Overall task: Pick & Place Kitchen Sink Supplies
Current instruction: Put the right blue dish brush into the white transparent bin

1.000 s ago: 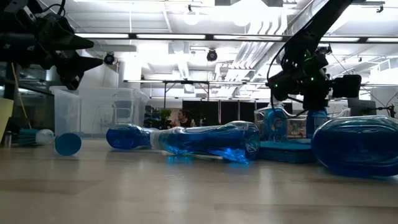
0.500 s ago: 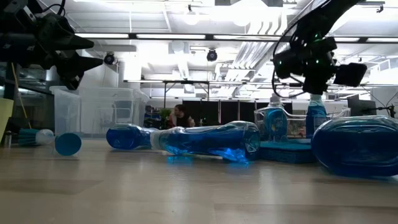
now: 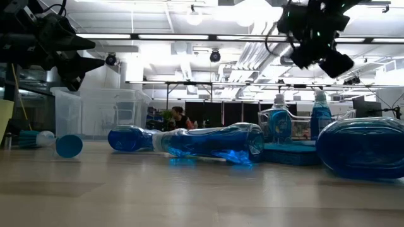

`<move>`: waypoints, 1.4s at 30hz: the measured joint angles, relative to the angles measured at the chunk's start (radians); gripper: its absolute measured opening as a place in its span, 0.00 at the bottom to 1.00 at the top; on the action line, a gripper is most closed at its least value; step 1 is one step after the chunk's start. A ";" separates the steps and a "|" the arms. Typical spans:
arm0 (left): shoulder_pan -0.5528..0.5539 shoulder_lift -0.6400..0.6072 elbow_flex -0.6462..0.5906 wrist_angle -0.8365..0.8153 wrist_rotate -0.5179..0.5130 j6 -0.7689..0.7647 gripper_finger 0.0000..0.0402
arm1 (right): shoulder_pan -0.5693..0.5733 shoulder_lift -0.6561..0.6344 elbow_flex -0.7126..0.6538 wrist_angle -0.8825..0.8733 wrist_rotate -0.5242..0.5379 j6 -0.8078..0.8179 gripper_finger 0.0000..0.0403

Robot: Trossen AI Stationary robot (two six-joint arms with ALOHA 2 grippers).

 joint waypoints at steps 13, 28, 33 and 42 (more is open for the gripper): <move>0.000 0.000 0.000 0.000 0.000 0.000 0.49 | 0.238 -0.090 0.000 0.452 -0.118 0.100 0.59; 0.000 0.000 0.000 0.000 0.000 -0.003 0.49 | 0.396 -0.091 0.001 0.297 -0.780 0.753 0.59; 0.000 0.000 0.000 0.000 0.000 -0.006 0.49 | 0.355 -0.091 0.001 0.227 -1.145 0.946 0.58; 0.000 0.000 0.000 0.000 0.000 -0.026 0.49 | 0.294 -0.045 0.108 -0.211 -1.302 1.066 0.58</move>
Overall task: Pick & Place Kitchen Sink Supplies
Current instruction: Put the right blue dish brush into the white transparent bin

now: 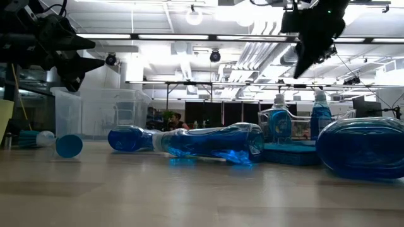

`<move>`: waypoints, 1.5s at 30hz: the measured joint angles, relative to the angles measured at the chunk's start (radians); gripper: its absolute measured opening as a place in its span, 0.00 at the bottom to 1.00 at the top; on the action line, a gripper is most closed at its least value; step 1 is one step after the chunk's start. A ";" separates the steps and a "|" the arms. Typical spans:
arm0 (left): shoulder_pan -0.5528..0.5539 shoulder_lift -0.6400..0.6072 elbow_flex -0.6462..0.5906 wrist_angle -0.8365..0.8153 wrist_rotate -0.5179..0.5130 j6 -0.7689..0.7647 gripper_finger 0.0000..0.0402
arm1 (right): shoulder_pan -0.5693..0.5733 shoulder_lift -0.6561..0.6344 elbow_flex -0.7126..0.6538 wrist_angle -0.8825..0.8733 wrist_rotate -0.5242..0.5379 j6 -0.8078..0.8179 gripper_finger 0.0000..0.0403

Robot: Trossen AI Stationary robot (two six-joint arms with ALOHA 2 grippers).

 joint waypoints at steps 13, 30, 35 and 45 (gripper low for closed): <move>0.000 0.000 0.000 0.000 0.001 -0.003 0.49 | -0.005 0.244 0.017 -0.344 -0.029 -0.045 0.58; 0.000 0.000 0.000 0.000 0.002 0.000 0.49 | -0.053 0.375 -0.136 -0.323 0.006 -0.071 0.58; 0.000 0.000 0.000 0.000 0.001 0.009 0.49 | -0.063 0.375 -0.188 -0.276 0.046 -0.113 0.58; 0.000 0.000 0.000 0.000 0.001 0.008 0.49 | -0.062 0.375 -0.241 -0.180 0.104 -0.198 0.58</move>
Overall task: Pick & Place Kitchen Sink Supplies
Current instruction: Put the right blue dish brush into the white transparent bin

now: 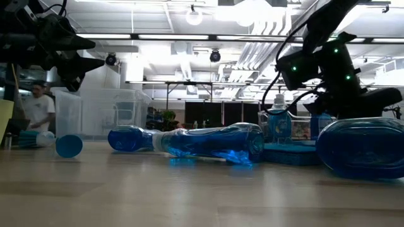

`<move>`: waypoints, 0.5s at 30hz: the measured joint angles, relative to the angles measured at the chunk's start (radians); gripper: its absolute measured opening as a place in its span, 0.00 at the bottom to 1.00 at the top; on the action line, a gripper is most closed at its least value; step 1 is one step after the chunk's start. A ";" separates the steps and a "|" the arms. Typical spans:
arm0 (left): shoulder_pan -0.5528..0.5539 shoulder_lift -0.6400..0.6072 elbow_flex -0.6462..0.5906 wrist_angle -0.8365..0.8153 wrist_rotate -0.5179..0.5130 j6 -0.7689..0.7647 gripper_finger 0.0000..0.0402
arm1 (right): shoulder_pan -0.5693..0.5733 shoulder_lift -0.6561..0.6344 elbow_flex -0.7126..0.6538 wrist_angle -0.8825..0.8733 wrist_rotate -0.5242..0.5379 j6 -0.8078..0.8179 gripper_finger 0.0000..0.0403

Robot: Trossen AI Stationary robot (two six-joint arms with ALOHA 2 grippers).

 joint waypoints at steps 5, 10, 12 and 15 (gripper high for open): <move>0.000 0.000 0.000 0.000 0.000 0.000 0.49 | 0.000 0.000 -0.038 0.112 -0.012 -0.073 0.58; 0.000 0.000 0.000 0.000 0.000 0.000 0.49 | 0.000 0.000 -0.052 0.128 0.051 -0.077 0.58; 0.000 0.000 0.000 0.000 0.000 0.000 0.49 | 0.000 0.000 -0.052 0.129 0.060 -0.074 0.58; 0.000 0.000 0.000 0.000 0.000 0.000 0.49 | 0.000 0.000 -0.052 0.128 0.031 -0.080 0.54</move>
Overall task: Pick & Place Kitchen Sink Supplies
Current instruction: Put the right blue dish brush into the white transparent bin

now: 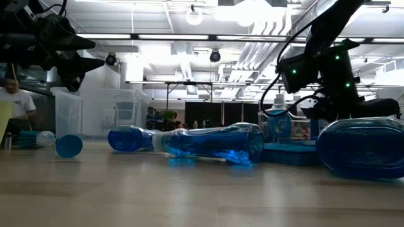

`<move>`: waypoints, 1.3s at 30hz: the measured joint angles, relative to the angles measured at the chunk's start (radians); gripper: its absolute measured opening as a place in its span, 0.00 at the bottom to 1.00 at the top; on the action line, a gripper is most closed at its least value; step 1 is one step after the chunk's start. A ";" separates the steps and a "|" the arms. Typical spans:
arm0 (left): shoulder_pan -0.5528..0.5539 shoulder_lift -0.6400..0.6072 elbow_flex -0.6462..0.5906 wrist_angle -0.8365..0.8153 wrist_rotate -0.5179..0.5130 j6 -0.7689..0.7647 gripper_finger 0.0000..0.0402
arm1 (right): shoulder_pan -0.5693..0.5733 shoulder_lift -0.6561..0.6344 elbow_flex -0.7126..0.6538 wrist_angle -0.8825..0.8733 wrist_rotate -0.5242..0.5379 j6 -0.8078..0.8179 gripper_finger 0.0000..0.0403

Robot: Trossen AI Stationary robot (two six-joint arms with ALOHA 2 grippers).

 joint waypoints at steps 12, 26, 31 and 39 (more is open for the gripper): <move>0.000 0.000 0.000 0.000 0.000 0.000 0.49 | 0.000 0.000 0.000 -0.004 -0.012 -0.003 0.31; 0.000 0.000 0.000 0.000 0.000 0.000 0.49 | 0.001 0.031 0.005 0.011 -0.054 -0.038 0.15; 0.000 0.000 0.000 0.000 0.000 -0.001 0.49 | 0.002 0.060 0.009 0.018 -0.053 -0.055 0.10; 0.000 0.000 0.000 0.000 0.000 -0.001 0.49 | 0.000 0.061 0.096 0.016 -0.064 0.029 0.08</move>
